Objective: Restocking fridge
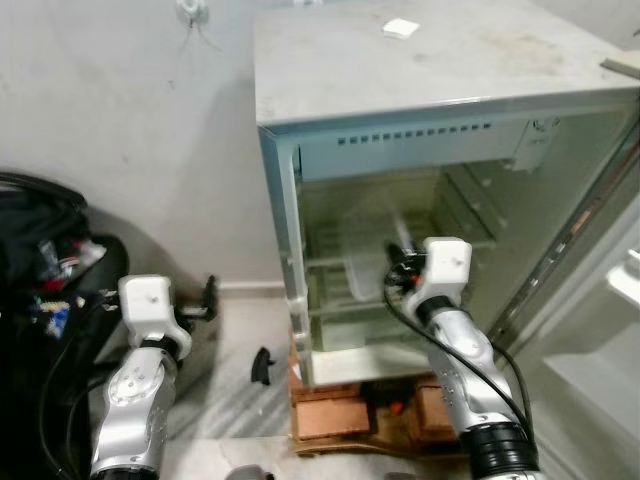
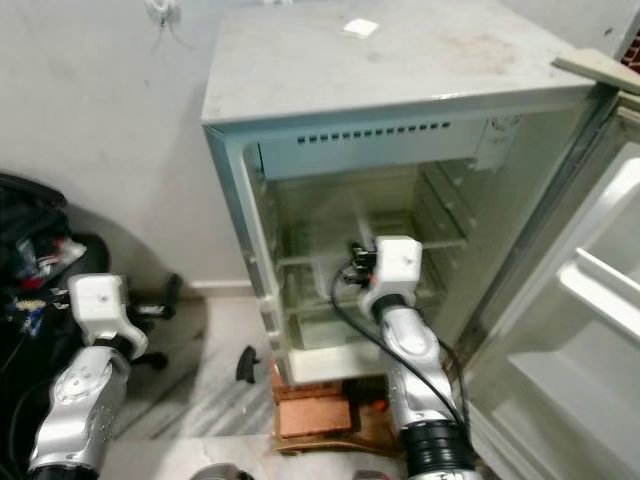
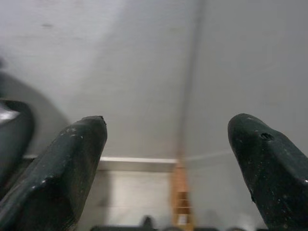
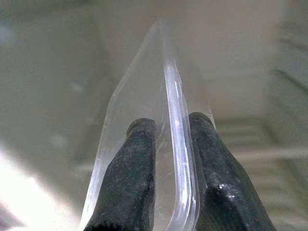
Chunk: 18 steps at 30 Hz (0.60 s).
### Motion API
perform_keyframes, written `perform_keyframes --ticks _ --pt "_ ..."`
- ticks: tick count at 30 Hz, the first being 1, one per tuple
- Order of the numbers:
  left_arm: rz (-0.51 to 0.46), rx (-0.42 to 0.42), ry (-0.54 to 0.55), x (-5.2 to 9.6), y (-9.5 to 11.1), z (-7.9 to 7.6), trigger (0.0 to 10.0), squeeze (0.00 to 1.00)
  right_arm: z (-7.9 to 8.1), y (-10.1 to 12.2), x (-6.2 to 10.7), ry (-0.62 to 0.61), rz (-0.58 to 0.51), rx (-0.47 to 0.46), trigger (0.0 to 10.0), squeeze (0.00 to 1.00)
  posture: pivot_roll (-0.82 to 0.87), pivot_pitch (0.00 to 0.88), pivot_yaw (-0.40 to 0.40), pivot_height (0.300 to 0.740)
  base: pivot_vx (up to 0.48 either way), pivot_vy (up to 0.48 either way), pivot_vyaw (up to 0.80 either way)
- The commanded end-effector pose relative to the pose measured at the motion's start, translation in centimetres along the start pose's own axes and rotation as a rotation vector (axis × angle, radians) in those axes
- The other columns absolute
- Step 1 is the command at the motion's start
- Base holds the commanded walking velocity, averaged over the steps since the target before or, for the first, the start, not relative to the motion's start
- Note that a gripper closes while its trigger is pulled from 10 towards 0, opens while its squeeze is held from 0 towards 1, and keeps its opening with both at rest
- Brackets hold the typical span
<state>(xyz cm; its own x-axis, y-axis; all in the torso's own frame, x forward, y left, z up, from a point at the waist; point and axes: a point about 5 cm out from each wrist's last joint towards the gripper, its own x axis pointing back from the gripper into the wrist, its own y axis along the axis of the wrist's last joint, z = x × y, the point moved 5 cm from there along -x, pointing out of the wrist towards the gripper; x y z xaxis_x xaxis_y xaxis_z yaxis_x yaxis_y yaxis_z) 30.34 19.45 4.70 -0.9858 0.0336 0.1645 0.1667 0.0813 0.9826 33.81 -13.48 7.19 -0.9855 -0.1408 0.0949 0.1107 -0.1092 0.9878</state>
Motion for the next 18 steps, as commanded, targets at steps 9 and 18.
perform_keyframes --ticks 9,18 --pt "0.022 -0.033 0.036 1.4 -0.1 1.3 10.0 0.0 2.2 -0.5 -1.5 0.079 0.024 -0.022 10.0 0.0 0.02 0.071 -0.002 0.74 0.0 0.0 0.0" --pt "0.051 -0.067 0.082 5.3 -0.2 2.9 10.0 0.0 3.7 0.8 -6.0 0.087 0.052 -0.039 10.0 0.0 0.15 0.195 -0.036 0.74 0.0 0.0 0.0"
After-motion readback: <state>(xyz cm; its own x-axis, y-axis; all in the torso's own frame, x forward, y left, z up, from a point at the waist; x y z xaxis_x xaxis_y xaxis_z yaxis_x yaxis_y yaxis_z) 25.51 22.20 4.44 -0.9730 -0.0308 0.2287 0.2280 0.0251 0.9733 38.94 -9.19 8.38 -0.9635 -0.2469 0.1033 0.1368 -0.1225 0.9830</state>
